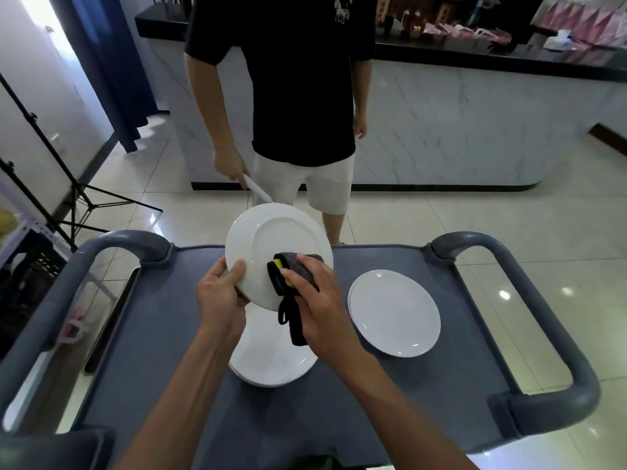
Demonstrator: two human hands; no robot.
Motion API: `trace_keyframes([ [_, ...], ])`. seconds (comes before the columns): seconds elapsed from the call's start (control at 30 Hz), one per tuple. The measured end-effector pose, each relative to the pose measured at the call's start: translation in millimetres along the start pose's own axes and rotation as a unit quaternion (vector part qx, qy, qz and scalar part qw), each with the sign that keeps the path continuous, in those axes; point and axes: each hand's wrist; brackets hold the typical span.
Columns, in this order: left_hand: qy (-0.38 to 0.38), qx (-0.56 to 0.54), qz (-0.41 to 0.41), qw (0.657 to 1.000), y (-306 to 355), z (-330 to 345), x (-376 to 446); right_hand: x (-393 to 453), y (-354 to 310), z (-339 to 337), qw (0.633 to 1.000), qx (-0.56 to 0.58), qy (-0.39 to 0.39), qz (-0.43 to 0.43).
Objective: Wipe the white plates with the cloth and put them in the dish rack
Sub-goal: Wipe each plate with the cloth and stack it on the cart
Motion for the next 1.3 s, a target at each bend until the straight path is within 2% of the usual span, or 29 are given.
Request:
trace_keyframes([
  [0.2,-0.054,0.006,-0.01,0.998,0,-12,6,16,27,-22,0.989,0.055,0.017,0.138],
  [0.4,-0.126,0.037,-0.018,0.991,6,-12,4,49,42,-48,0.979,0.066,-0.009,0.194],
  [0.53,-0.16,0.056,-0.011,0.986,7,-9,-2,69,41,-56,0.984,0.047,-0.019,0.171],
  [0.7,-0.167,0.074,0.005,0.983,11,-7,-5,79,25,-52,0.989,0.036,-0.042,0.136],
  [0.87,-0.178,0.102,0.007,0.979,13,-7,-4,78,4,-38,0.995,0.047,-0.064,0.066],
  [1.07,-0.188,0.094,0.004,0.978,11,-12,-4,67,-16,-21,0.993,0.003,-0.103,-0.054],
  [1.2,-0.188,0.081,-0.001,0.979,11,-19,-2,55,-11,-17,0.991,-0.042,-0.105,-0.078],
  [1.3,-0.19,0.086,-0.006,0.978,8,-19,-4,48,-5,-14,0.99,-0.067,-0.105,-0.062],
])
Point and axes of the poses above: each hand's wrist, its own x-axis towards the middle knuckle, its own z-axis out of the palm, y = z × x, and after that the axes turned 9 degrees about z, right-handed
